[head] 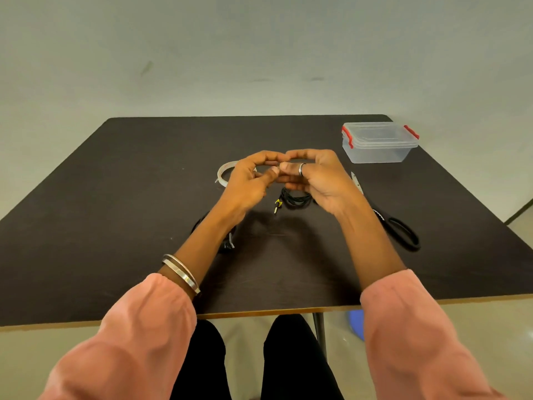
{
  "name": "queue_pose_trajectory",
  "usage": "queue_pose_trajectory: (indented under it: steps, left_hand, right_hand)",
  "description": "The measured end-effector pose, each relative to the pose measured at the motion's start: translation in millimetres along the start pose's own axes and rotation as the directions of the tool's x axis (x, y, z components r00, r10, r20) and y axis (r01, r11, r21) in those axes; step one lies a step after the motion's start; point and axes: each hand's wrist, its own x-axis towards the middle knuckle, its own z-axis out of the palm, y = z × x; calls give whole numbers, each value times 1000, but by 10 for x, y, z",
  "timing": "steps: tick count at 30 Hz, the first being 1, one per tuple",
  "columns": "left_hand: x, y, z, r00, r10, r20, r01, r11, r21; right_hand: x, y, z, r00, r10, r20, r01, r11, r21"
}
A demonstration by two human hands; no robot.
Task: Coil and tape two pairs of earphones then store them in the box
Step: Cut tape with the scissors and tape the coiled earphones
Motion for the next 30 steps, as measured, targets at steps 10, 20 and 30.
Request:
queue_pose_trajectory:
  steps: [10,20,30]
  left_hand:
    - [170,-204,75,987,-87,-137,88,996,-2]
    - [234,-259,97,987,-106,-120,113,992,50]
    - [226,-286,97,983,-159,-90,162,986,27]
  right_hand:
    - [253,114,-130,998,25,-60,-17,991,130]
    - [316,182,-179,999,-1,41,-14,933,360]
    - [320,200,-185,998,-58,21,57,996,70]
